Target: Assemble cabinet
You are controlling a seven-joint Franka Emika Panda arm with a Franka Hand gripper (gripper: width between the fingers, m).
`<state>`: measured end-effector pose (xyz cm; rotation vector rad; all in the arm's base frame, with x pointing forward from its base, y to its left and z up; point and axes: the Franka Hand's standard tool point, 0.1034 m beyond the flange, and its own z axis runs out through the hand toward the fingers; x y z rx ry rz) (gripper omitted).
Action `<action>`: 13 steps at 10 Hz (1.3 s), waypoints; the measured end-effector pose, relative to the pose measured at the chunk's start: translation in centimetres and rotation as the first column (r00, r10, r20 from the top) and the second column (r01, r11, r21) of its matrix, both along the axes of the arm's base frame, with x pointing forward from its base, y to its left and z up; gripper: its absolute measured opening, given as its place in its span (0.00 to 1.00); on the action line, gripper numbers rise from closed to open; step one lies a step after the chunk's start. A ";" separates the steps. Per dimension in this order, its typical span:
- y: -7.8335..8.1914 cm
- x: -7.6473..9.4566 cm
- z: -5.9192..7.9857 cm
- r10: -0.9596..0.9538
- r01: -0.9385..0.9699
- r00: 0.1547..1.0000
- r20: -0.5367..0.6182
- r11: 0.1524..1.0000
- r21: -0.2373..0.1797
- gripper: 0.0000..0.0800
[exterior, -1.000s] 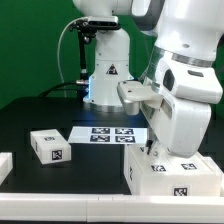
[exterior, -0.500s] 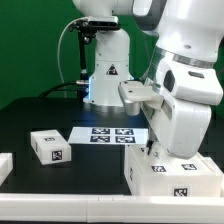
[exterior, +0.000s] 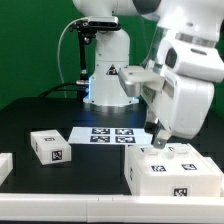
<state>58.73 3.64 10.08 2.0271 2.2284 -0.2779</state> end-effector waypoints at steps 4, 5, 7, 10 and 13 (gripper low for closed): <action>-0.2 -0.5 0.1 -0.009 0.009 1.000 0.006 1.000 0.004 0.97; -0.2 -0.5 0.1 -0.055 0.055 0.998 0.026 0.998 0.008 0.99; -0.2 -1.6 0.2 -0.276 0.270 0.952 0.129 0.961 0.062 1.00; 0.1 -1.5 0.0 -0.597 0.585 0.786 0.160 0.803 0.116 1.00; 0.2 -1.8 -0.3 -0.816 0.795 0.550 0.179 0.577 0.189 1.00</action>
Offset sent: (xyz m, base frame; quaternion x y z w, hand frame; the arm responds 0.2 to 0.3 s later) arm 0.0000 0.0000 0.0000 0.0000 0.0000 0.0000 1.0000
